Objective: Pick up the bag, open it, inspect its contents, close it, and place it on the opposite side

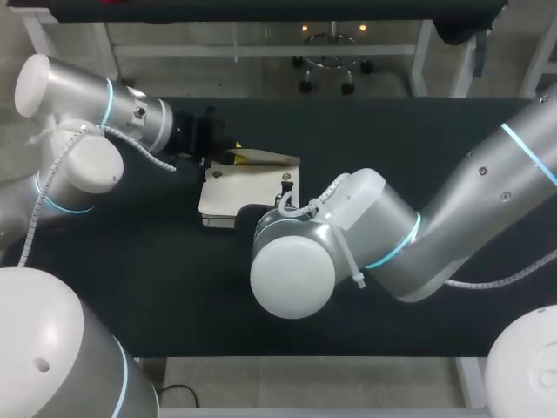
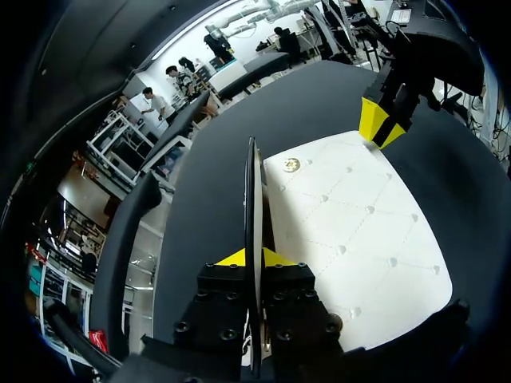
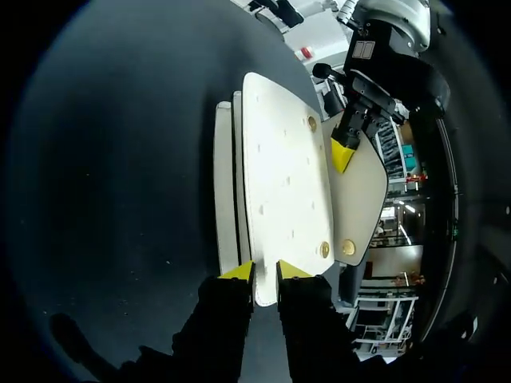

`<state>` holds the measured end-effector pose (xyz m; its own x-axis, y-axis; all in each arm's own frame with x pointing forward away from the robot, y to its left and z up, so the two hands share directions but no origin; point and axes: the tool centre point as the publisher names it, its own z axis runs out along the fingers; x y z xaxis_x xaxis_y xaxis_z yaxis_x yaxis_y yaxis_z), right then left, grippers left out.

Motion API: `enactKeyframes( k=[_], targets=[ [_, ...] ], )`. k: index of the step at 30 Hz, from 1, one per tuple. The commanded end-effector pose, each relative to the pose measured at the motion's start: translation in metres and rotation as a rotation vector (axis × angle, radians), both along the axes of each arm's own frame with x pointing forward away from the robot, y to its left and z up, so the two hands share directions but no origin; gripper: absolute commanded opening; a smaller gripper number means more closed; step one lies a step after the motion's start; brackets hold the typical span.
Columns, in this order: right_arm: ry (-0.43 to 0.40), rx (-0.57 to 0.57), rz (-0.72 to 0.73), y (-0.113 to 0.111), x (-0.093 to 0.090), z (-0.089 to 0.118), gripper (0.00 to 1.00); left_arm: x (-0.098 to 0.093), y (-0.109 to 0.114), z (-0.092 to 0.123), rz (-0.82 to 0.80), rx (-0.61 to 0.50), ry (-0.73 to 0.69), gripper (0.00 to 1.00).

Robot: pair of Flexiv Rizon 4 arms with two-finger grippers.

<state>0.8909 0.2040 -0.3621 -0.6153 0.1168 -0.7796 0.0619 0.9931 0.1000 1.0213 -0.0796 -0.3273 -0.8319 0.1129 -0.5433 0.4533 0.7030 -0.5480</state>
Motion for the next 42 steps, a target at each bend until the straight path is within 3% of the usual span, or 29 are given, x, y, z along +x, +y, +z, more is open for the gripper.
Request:
enactKeyframes(
  k=[1,3,21,36,42],
  targets=[
    [-0.002,0.016,0.008,-0.003,0.003,-0.004,0.22,0.002,-0.001,-0.002,-0.001,-0.001,0.001,0.00],
    [-0.003,0.016,0.010,-0.002,0.003,-0.005,0.29,0.002,-0.001,-0.002,-0.001,0.000,0.003,0.00],
    [-0.028,0.034,0.026,0.010,0.009,-0.011,0.29,0.009,-0.004,-0.014,-0.007,0.007,0.044,0.00],
    [-0.041,0.032,0.011,0.013,0.018,-0.011,0.20,0.006,-0.004,-0.017,-0.016,0.012,0.050,0.00],
    [-0.048,0.036,0.008,0.013,0.018,-0.009,0.07,0.004,-0.002,-0.017,-0.016,0.011,0.049,0.00]
  ],
)
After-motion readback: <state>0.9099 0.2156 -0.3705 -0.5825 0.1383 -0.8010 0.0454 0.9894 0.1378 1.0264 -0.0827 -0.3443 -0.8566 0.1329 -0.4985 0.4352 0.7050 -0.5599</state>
